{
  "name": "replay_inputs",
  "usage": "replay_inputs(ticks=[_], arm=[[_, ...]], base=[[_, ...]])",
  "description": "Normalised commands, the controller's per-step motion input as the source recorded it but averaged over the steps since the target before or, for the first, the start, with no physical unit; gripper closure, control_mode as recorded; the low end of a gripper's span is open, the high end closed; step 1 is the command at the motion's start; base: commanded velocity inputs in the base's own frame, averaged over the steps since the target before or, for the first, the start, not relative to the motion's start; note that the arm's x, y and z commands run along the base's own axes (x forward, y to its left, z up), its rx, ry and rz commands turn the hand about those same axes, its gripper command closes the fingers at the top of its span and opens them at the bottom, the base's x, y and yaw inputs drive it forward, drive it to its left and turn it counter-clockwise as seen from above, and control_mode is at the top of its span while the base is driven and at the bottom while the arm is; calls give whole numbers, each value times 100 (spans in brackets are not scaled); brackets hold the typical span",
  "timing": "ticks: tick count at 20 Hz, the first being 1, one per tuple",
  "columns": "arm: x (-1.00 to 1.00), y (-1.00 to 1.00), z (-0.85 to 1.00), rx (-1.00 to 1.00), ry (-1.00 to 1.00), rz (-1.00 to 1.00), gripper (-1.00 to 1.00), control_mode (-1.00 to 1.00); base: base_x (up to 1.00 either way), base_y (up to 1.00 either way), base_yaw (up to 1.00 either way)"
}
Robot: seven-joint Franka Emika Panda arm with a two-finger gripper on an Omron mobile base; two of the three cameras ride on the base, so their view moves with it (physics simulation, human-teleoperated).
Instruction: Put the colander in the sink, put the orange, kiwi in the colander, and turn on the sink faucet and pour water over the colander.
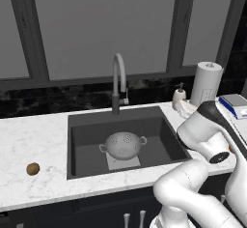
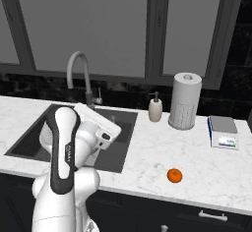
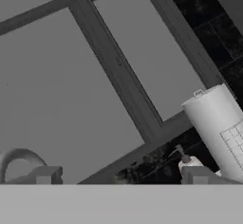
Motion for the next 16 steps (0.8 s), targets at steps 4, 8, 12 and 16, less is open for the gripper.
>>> replay_inputs(ticks=[4, 8, 12, 16], arm=[[-74, -36, 54, -22, -40, 18, -100, -100], [-54, -8, 48, -59, -22, 40, -100, -100], [-30, 0, 31, -79, -5, 48, -100, -100], [-19, 0, 7, -54, -21, 34, -100, -100]], base=[[0, 0, 0], [0, 0, 0], [0, 0, 0], [0, 0, 0]])
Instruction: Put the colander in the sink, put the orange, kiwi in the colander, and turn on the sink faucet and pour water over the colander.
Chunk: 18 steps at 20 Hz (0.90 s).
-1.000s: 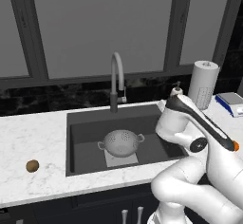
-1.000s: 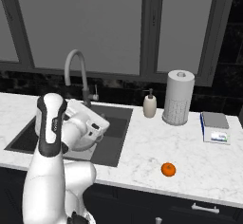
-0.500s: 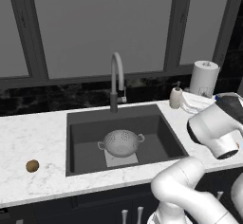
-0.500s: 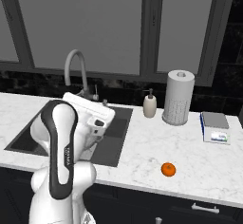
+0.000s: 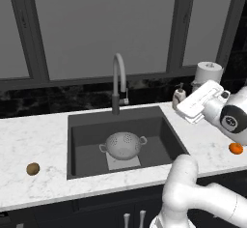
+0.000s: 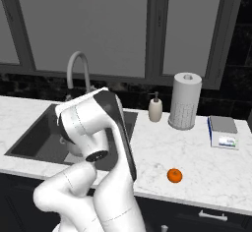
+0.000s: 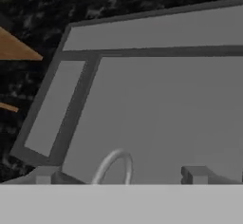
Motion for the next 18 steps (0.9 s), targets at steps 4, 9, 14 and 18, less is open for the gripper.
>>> replay_inputs(ticks=[4, 9, 14, 18], arm=[[-66, 0, 0, -9, -78, 3, -100, -100], [-84, 11, -3, -6, -100, 0, -100, -100], [-58, 56, -17, -15, -100, 0, -100, -100], [-33, 73, -17, -19, -100, 0, -100, -100]], base=[[0, 0, 0], [0, 0, 0], [0, 0, 0], [0, 0, 0]])
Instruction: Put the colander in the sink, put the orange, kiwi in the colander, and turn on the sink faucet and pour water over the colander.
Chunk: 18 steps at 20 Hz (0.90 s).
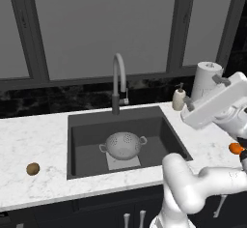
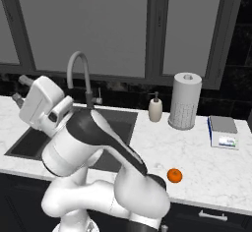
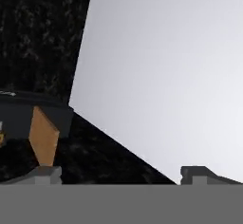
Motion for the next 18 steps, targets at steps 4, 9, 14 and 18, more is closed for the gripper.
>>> replay_inputs(ticks=[4, 9, 14, 18], arm=[[-6, 77, -14, -20, -95, 0, -100, -100], [-6, 60, 0, -17, -91, -8, -100, -100], [-30, 38, 0, -20, -87, -30, -100, -100], [-31, 33, 0, -39, -39, -38, -100, -100]], base=[[0, 0, 0], [0, 0, 0], [0, 0, 0], [0, 0, 0]])
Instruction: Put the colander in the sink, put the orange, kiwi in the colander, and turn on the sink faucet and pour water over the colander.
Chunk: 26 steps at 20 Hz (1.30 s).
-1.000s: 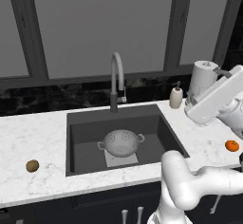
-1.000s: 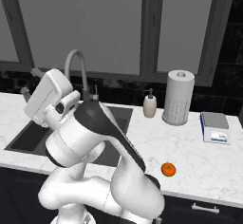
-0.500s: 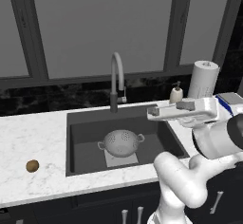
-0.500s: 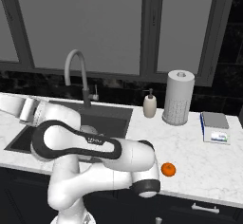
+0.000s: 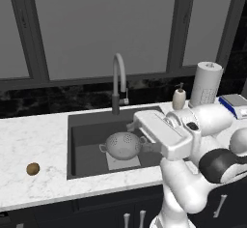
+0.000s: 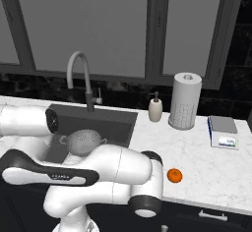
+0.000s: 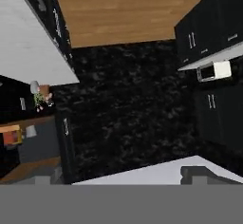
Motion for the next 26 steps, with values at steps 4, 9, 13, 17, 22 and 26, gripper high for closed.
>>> replay_inputs(ticks=[4, 9, 13, 17, 22, 26], arm=[[-7, 51, 3, -37, -27, -49, -100, -100], [2, 59, 0, -35, 5, -44, -100, -100], [30, 49, 0, -36, 44, -24, -100, -100], [46, 47, -7, -46, 54, -20, -100, -100], [28, 35, -49, -42, 27, -29, -100, -100], [14, 33, -78, -33, 16, -35, -100, -100]], base=[[0, 0, 0], [0, 0, 0], [0, 0, 0], [0, 0, 0], [0, 0, 0], [0, 0, 0]])
